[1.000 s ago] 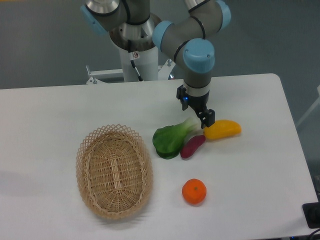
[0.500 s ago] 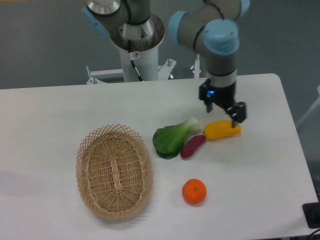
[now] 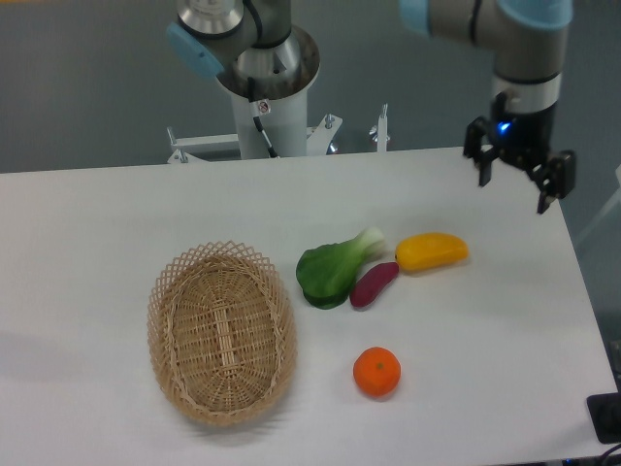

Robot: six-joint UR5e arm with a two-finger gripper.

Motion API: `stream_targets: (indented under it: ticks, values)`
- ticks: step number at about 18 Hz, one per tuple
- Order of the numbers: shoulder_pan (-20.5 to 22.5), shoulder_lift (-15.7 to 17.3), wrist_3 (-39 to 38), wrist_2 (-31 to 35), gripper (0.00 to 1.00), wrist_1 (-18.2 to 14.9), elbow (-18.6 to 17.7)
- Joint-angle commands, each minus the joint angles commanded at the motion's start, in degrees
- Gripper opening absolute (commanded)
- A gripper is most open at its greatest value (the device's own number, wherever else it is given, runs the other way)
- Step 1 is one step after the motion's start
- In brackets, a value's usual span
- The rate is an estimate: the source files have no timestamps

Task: Place the green vegetable on the table

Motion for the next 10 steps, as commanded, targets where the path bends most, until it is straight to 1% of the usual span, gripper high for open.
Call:
stream_targets:
  ticks: [2,4,10]
  values:
    - [1.5,0.61,5.36,0.09,1.0,-1.5,-0.09]
    - [2.47,0.79,8.98,0.0,1.0,-1.77,-0.7]
    - [2.38,0.79,9.78,-0.26,1.0,-1.77,-0.79]
